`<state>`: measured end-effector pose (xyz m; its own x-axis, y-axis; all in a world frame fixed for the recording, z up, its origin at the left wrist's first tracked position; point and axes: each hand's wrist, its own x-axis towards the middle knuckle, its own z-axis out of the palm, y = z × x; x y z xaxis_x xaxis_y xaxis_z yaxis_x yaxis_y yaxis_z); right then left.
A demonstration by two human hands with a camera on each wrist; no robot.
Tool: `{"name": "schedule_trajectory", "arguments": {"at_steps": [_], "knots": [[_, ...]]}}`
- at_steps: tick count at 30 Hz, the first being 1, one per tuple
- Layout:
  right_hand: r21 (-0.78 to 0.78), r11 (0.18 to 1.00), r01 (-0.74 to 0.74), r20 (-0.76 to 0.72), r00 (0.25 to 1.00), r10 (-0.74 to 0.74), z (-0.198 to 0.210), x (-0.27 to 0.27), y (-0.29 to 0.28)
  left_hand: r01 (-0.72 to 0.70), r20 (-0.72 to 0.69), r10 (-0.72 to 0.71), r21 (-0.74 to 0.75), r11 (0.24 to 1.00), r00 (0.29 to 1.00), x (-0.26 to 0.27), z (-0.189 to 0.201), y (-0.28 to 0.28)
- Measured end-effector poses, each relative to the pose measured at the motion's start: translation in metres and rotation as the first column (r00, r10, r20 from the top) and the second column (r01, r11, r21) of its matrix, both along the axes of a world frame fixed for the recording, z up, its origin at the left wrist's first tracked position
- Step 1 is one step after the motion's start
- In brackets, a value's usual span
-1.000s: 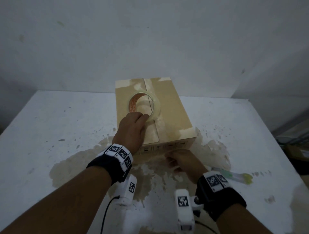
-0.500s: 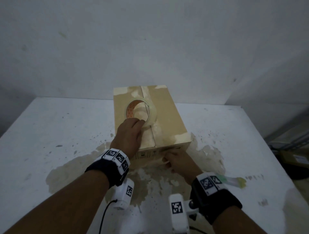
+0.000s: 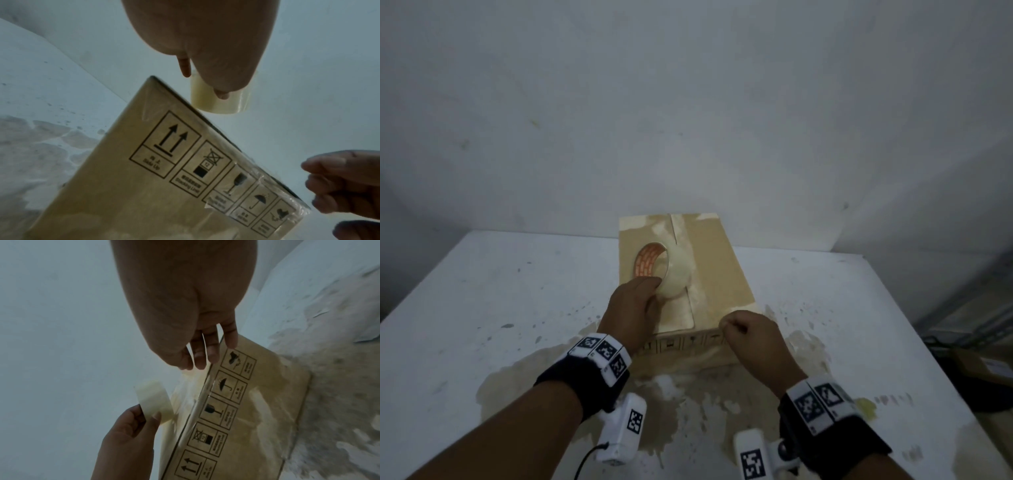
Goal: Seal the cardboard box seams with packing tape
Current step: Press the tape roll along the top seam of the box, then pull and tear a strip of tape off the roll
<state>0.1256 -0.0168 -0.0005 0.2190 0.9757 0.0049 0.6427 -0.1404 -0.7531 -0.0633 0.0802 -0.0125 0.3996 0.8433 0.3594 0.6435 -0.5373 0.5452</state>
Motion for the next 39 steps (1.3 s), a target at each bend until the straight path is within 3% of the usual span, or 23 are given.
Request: {"name": "schedule_trajectory", "arguments": {"at_steps": [5,11,17,24,27,31,34,37,39], "knots": [[0.037,0.999,0.023,0.060,0.998,-0.025,0.010,-0.008,0.009,-0.041,-0.010,0.041,-0.049,0.998,0.999,-0.006,0.002,-0.003],[0.289,0.950,-0.121,0.220,0.974,0.058,0.044,-0.018,0.017,0.031,0.096,-0.019,-0.129,0.991,0.995,-0.004,0.015,-0.026],[0.124,0.951,-0.282,0.327,0.917,0.229,0.068,-0.026,0.029,0.133,0.120,-0.121,-0.105,0.986,0.985,-0.008,0.032,-0.041],[0.317,0.905,-0.283,0.296,0.936,0.189,0.094,-0.031,0.026,0.174,0.196,-0.143,-0.150,0.973,0.970,-0.009,0.065,-0.053],[0.302,0.899,-0.317,0.331,0.919,0.213,0.113,-0.032,0.022,0.208,0.345,-0.108,-0.266,0.941,0.932,-0.003,0.081,-0.059],[0.246,0.901,-0.358,0.428,0.874,0.230,0.134,-0.032,0.016,0.291,0.448,-0.070,-0.448,0.845,0.891,0.001,0.101,-0.063],[0.210,0.899,-0.384,0.506,0.830,0.236,0.148,-0.033,0.009,0.320,0.451,-0.119,-0.401,0.858,0.885,0.003,0.112,-0.069],[0.172,0.905,-0.390,0.667,0.722,0.185,0.161,-0.029,0.004,0.310,0.452,-0.121,-0.370,0.876,0.884,0.008,0.120,-0.073],[0.172,0.908,-0.381,0.671,0.720,0.175,0.168,-0.026,0.000,0.293,0.443,-0.106,-0.379,0.878,0.890,0.011,0.126,-0.074]]}}
